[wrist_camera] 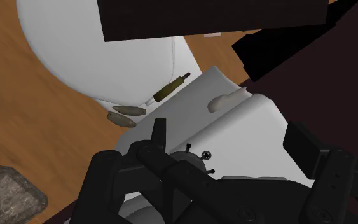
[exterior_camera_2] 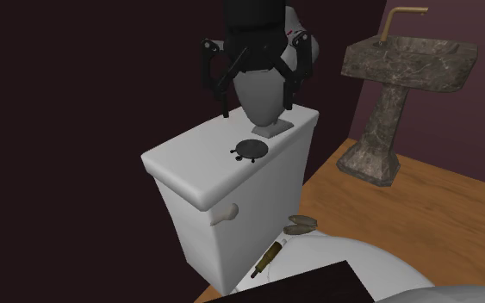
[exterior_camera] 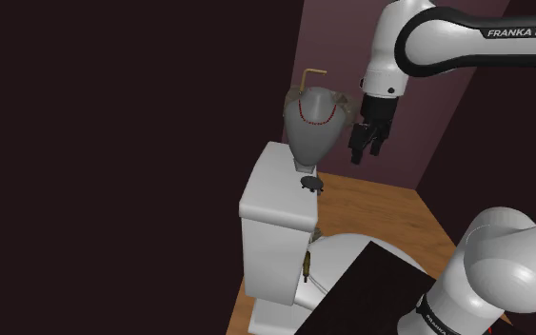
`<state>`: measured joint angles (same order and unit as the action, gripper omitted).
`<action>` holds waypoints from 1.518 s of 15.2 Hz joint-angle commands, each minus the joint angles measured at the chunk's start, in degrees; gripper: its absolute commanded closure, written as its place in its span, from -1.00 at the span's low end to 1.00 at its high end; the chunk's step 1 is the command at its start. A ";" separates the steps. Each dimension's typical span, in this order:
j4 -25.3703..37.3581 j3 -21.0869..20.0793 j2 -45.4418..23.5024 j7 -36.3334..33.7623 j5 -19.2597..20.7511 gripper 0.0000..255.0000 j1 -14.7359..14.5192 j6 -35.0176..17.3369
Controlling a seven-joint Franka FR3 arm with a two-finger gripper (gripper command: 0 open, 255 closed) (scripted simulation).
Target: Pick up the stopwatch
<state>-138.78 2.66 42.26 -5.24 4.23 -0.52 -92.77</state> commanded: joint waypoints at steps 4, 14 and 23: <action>-2.92 -0.15 -2.99 -3.68 -0.80 -1.00 1.01 -7.66; -6.70 -0.32 -18.74 -14.86 -2.89 -1.00 4.05 -33.19; -10.22 -0.21 -21.95 -14.84 -2.88 -1.00 4.05 -39.91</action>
<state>-148.68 2.39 20.45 -20.15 1.33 3.49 -132.19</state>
